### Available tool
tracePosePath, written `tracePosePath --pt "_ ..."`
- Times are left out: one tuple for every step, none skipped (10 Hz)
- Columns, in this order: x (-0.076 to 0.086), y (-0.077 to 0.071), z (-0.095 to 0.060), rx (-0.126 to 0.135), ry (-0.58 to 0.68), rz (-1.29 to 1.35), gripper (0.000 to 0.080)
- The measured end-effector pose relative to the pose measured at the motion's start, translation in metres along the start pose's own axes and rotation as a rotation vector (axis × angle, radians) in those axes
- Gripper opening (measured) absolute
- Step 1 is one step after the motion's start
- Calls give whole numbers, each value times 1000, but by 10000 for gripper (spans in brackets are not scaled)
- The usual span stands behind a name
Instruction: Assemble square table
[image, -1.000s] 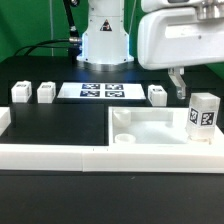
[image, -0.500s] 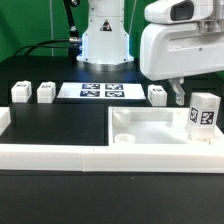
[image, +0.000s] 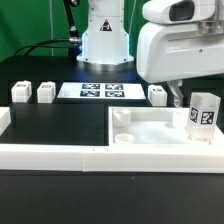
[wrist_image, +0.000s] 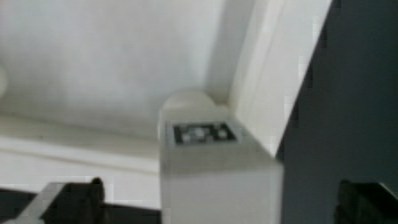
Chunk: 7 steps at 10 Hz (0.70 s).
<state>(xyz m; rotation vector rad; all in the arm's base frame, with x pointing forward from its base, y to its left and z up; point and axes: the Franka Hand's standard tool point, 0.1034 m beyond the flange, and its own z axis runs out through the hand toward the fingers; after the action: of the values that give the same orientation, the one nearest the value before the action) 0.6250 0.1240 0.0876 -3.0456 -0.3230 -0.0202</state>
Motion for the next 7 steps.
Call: tracePosePath --pt "4 -1 2 1 0 15 649" --pt "3 -1 7 0 -1 15 649" --pt "1 -1 12 0 -5 16 649" --pt "1 -1 13 0 -6 16 649" --pt "1 -1 13 1 -6 23 649" --pt "1 -1 13 1 -6 39 540" --pt "1 -1 13 1 -6 37 404"
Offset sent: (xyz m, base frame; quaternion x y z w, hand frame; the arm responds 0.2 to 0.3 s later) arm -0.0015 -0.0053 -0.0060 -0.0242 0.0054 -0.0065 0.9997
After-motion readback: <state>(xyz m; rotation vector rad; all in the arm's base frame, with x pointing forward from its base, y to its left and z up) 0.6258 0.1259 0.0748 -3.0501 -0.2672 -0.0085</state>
